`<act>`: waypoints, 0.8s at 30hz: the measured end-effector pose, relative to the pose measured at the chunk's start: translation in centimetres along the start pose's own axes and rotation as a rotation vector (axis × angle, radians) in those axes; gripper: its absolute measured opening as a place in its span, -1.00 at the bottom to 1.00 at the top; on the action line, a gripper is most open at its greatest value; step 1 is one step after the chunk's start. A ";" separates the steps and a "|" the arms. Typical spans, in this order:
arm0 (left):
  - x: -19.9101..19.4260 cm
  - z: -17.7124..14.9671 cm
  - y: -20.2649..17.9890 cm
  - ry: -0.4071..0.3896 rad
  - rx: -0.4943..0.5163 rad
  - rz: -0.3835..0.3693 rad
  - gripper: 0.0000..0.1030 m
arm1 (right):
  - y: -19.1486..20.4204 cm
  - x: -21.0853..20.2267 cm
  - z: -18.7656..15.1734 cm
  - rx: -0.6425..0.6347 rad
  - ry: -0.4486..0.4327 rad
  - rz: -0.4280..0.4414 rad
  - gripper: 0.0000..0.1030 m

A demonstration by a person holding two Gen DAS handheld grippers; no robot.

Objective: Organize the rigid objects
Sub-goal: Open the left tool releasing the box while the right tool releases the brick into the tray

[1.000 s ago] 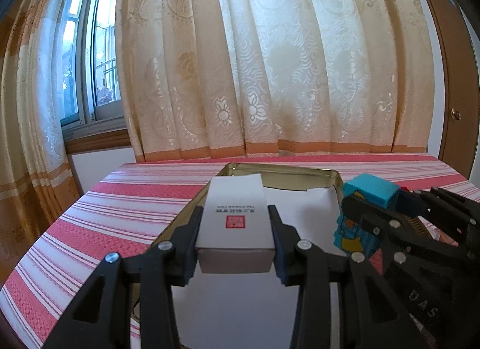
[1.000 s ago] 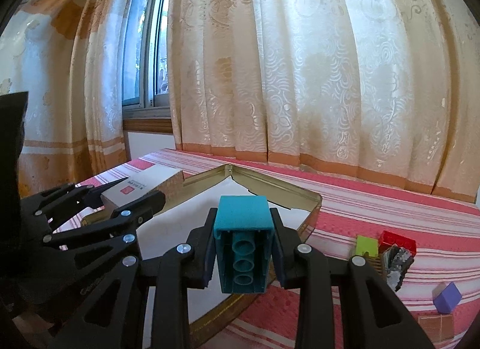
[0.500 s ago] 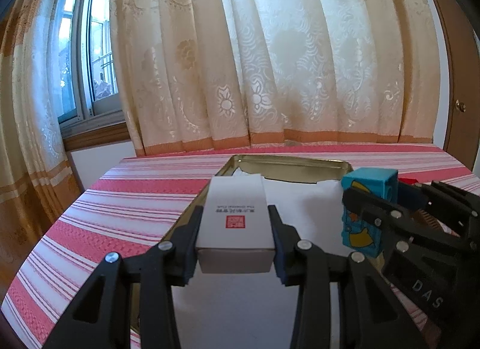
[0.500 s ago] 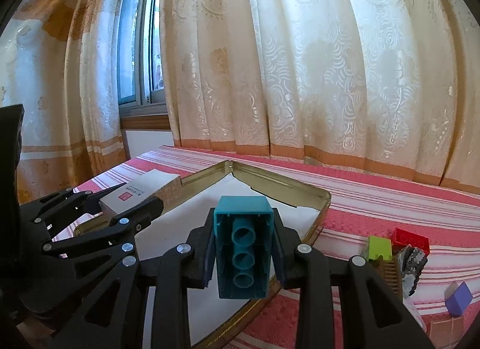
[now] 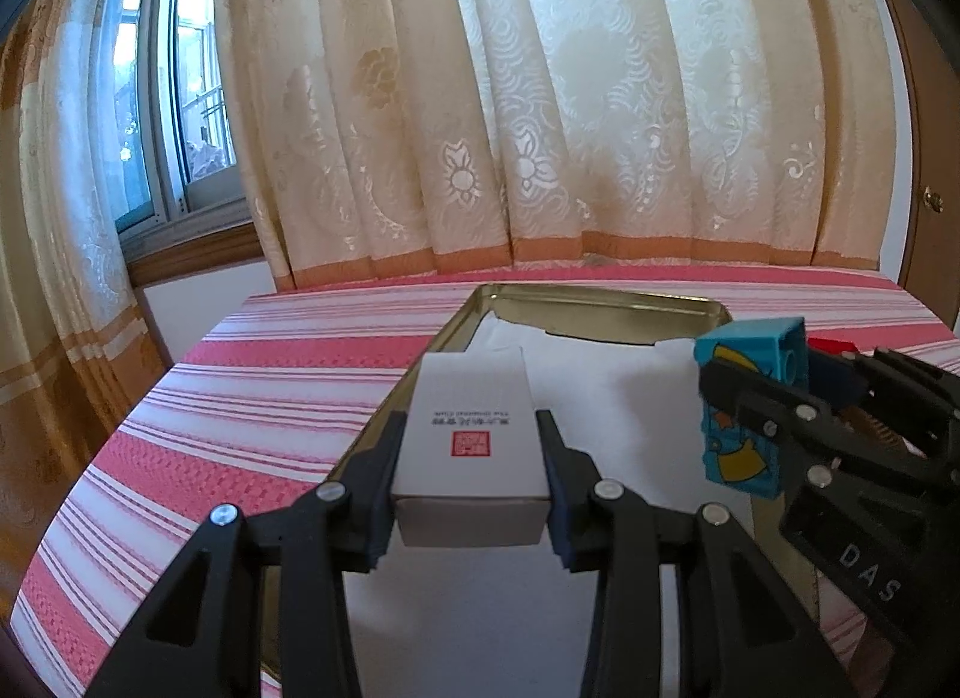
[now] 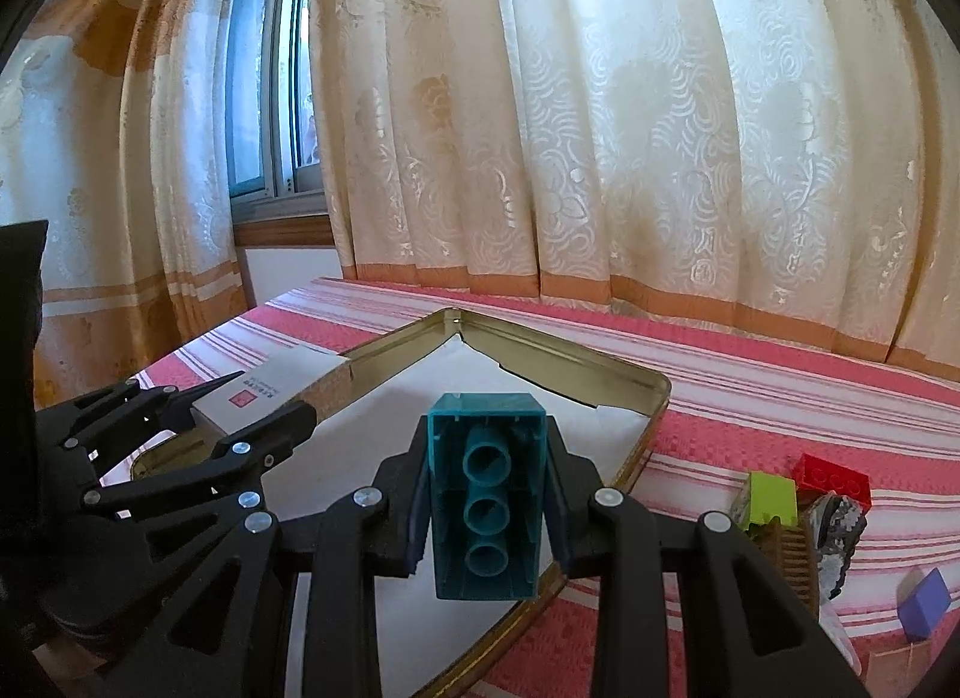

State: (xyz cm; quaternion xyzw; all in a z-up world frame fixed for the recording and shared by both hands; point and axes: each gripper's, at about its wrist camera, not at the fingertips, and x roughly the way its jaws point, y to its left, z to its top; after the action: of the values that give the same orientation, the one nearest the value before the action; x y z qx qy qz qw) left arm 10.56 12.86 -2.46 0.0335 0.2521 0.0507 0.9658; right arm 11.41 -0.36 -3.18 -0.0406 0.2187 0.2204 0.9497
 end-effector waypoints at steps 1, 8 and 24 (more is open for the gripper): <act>0.1 0.0 0.0 0.003 0.005 0.004 -0.23 | 0.0 0.1 0.0 0.000 0.004 0.001 -0.34; 0.7 0.2 0.2 0.040 0.015 0.016 -0.23 | -0.2 1.5 0.3 0.011 0.052 0.007 -0.34; 0.5 0.6 1.2 0.054 -0.009 0.043 0.40 | -0.7 2.1 0.1 0.038 0.095 0.007 0.35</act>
State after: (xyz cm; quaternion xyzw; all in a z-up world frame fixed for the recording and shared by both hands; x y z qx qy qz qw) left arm 11.15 14.13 -2.09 0.0332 0.2773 0.0735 0.9574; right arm 13.47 -0.09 -4.00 -0.0321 0.2679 0.2171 0.9381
